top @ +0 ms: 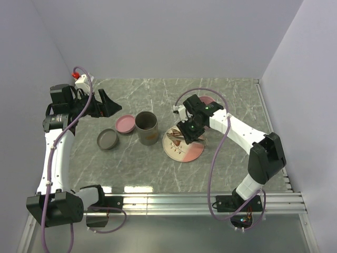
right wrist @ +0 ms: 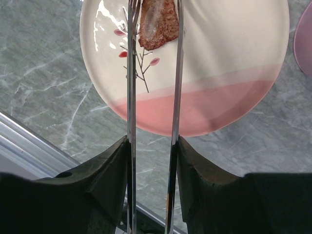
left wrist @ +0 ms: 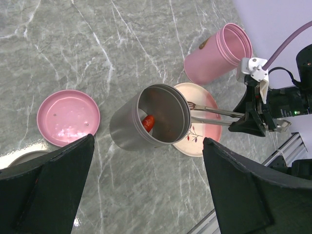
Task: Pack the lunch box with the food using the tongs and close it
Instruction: Pick up the fake food from the plate.
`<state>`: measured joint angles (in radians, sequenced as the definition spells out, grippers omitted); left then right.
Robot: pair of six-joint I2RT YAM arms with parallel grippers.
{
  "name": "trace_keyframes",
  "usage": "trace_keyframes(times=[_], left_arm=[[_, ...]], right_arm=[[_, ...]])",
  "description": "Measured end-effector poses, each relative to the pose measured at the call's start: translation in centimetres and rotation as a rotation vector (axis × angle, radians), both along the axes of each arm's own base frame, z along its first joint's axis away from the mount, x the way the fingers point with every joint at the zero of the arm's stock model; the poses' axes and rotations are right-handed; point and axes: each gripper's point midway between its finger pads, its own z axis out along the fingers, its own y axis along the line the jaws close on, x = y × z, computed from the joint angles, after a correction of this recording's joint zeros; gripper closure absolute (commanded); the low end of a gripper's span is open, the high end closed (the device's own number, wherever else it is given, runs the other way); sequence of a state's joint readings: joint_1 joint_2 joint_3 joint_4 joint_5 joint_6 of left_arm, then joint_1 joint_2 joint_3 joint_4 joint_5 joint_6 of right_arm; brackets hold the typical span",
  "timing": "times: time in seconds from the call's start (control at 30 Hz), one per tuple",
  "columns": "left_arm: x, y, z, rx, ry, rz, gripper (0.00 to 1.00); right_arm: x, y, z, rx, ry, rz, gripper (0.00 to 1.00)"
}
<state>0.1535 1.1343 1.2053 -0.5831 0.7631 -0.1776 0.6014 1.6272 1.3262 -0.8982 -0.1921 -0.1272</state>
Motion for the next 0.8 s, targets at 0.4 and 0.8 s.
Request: trace_keyframes(times=[0.4, 0.8], left_arm=[[0.0, 0.0, 0.0, 0.0, 0.0, 0.0, 0.01], [0.0, 0.0, 0.0, 0.0, 0.0, 0.0, 0.01]], right_arm=[[-0.1, -0.1, 0.6, 0.008, -0.012, -0.001, 0.61], [-0.2, -1.1, 3.3, 0.043, -0.078, -0.021, 0.63]])
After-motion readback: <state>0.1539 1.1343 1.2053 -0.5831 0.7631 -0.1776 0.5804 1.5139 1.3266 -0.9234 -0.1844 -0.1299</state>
